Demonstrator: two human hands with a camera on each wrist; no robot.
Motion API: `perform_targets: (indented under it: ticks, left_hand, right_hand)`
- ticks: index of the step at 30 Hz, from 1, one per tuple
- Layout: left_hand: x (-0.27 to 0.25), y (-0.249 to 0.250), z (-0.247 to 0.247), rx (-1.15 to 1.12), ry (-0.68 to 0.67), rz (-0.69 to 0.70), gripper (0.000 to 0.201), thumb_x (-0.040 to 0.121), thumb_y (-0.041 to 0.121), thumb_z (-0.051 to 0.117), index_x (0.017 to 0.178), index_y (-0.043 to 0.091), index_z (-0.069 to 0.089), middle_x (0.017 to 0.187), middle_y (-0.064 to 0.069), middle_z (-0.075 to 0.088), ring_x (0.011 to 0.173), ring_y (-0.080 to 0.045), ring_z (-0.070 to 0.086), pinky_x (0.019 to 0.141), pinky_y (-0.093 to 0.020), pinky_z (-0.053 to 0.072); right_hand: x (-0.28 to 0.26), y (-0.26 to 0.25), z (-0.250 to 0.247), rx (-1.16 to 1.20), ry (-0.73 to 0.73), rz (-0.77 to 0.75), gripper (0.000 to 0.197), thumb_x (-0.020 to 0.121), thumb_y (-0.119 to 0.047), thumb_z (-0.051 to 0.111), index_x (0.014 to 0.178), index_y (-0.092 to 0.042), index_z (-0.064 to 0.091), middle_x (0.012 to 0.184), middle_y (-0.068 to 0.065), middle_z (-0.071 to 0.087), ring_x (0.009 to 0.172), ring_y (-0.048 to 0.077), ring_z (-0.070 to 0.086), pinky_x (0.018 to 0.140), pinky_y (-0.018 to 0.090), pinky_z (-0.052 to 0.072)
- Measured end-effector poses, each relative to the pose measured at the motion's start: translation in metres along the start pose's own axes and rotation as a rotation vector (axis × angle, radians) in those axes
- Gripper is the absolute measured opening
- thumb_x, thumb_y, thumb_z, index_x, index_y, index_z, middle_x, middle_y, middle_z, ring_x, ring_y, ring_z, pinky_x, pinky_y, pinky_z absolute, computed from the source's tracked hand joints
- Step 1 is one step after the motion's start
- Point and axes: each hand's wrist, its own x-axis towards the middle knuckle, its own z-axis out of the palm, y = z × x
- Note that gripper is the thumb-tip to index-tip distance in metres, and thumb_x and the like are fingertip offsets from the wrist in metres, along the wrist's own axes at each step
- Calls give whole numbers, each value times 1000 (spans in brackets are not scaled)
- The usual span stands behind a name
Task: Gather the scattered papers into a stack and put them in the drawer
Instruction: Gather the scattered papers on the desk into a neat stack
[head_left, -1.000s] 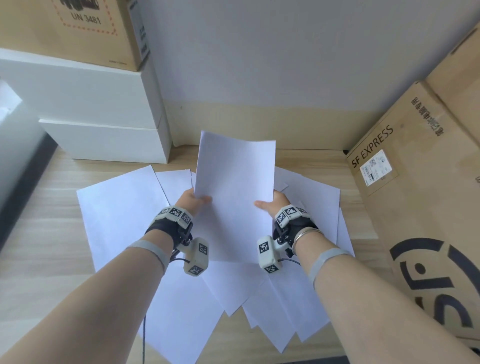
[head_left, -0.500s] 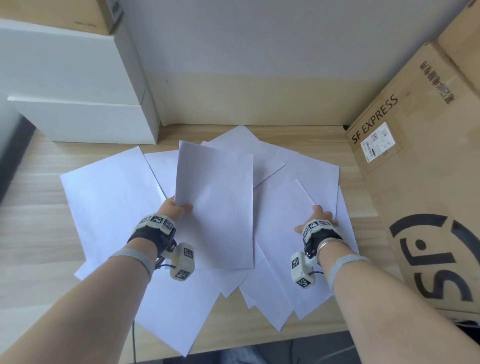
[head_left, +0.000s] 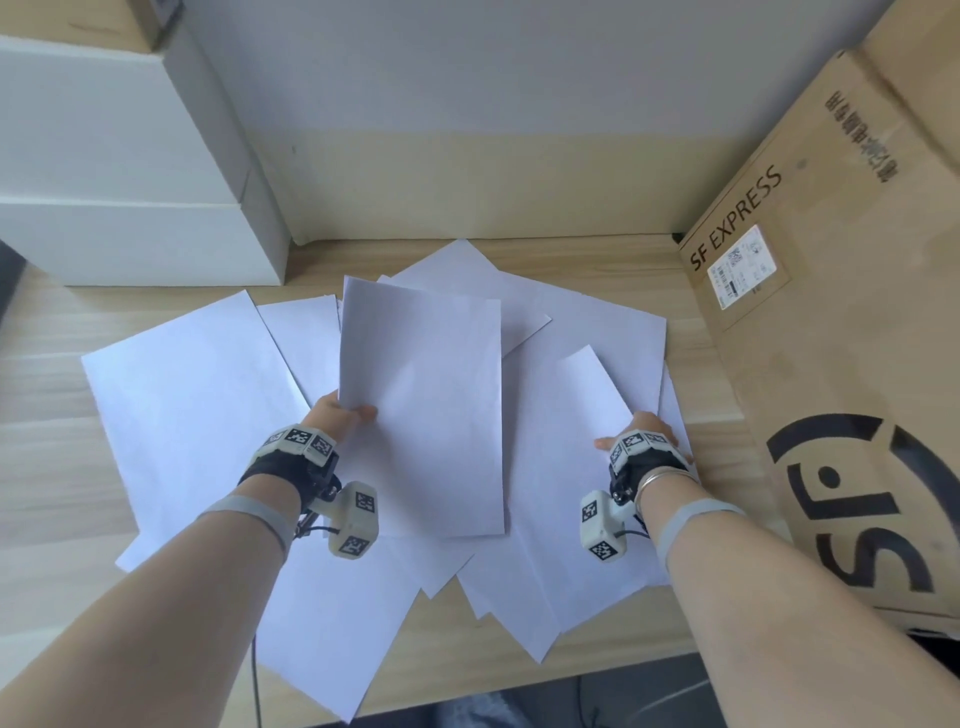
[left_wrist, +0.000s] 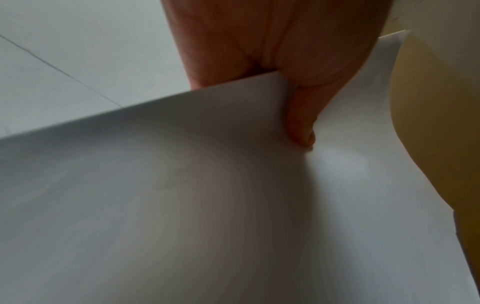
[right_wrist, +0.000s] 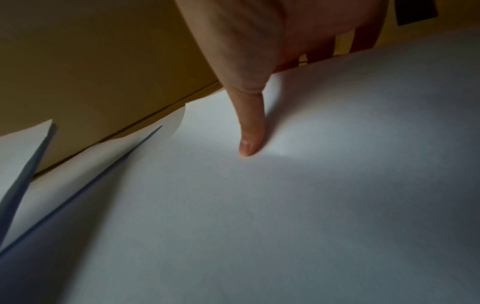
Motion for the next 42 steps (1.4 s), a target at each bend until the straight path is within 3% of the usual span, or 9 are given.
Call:
perform_targets:
  ticks: [4, 7, 12, 15, 18, 25, 31, 38, 42]
  left_hand:
    - [3, 3, 4, -28, -14, -9, 30, 89, 16, 59, 117, 4, 57, 99, -16, 61, 90, -30, 58, 89, -39, 46]
    - [4, 3, 5, -34, -21, -15, 25, 89, 17, 59, 112, 8, 57, 97, -15, 61, 89, -30, 58, 88, -38, 46]
    - [5, 4, 5, -47, -30, -36, 23, 88, 19, 60, 110, 10, 58, 98, -16, 63, 91, -32, 60, 96, -45, 47]
    - [7, 4, 5, -41, -29, -37, 24, 87, 17, 61, 109, 8, 58, 96, -16, 63, 89, -31, 60, 95, -44, 47]
    - [8, 3, 5, -32, -32, -48, 19, 87, 17, 61, 105, 9, 58, 89, -13, 63, 88, -31, 60, 96, -45, 47]
    - [6, 0, -1, 3, -20, -53, 27, 87, 14, 61, 113, 7, 59, 97, -16, 62, 90, -30, 59, 96, -41, 46]
    - [2, -5, -4, 25, -3, -44, 28, 87, 9, 57, 115, 3, 59, 91, -17, 62, 84, -30, 58, 81, -35, 45]
    - [-4, -19, -18, 7, -8, -64, 27, 92, 9, 52, 118, 2, 54, 74, -8, 55, 75, -25, 54, 81, -34, 38]
    - [-8, -29, -29, 16, 22, -71, 30, 92, 10, 53, 120, 1, 53, 73, -7, 54, 79, -28, 55, 81, -35, 38]
  right_hand:
    - [7, 5, -13, 148, -27, -2, 45, 85, -28, 67, 112, 6, 56, 124, 21, 60, 112, 35, 58, 87, 34, 43]
    - [13, 11, -13, 285, -16, 33, 33, 89, -28, 61, 75, 1, 54, 119, 19, 63, 103, 31, 61, 79, 31, 41]
    - [23, 10, -7, 351, 2, 21, 40, 91, -25, 52, 127, -7, 50, 139, 12, 43, 129, 28, 42, 106, 37, 38]
    - [13, 3, -11, 277, 76, 69, 25, 92, -22, 52, 113, -9, 48, 120, 14, 43, 131, 26, 36, 105, 34, 36]
    - [13, 0, -9, 345, 61, 41, 46, 88, -21, 61, 127, -2, 47, 142, 14, 32, 130, 32, 39, 98, 36, 40]
    - [16, 4, -13, 413, 120, -69, 48, 85, -8, 62, 127, -8, 39, 121, 22, 60, 107, 36, 61, 80, 36, 46]
    - [10, 3, -19, 302, 79, -89, 43, 91, -15, 54, 130, 1, 46, 133, 19, 53, 121, 35, 52, 97, 37, 43]
    - [1, -2, 0, 261, 66, -126, 30, 90, -11, 50, 117, 0, 54, 119, 17, 62, 96, 31, 58, 79, 29, 44]
    - [-4, -17, 16, 258, 89, -199, 24, 78, -21, 54, 99, -11, 60, 116, 14, 64, 104, 34, 62, 90, 35, 52]
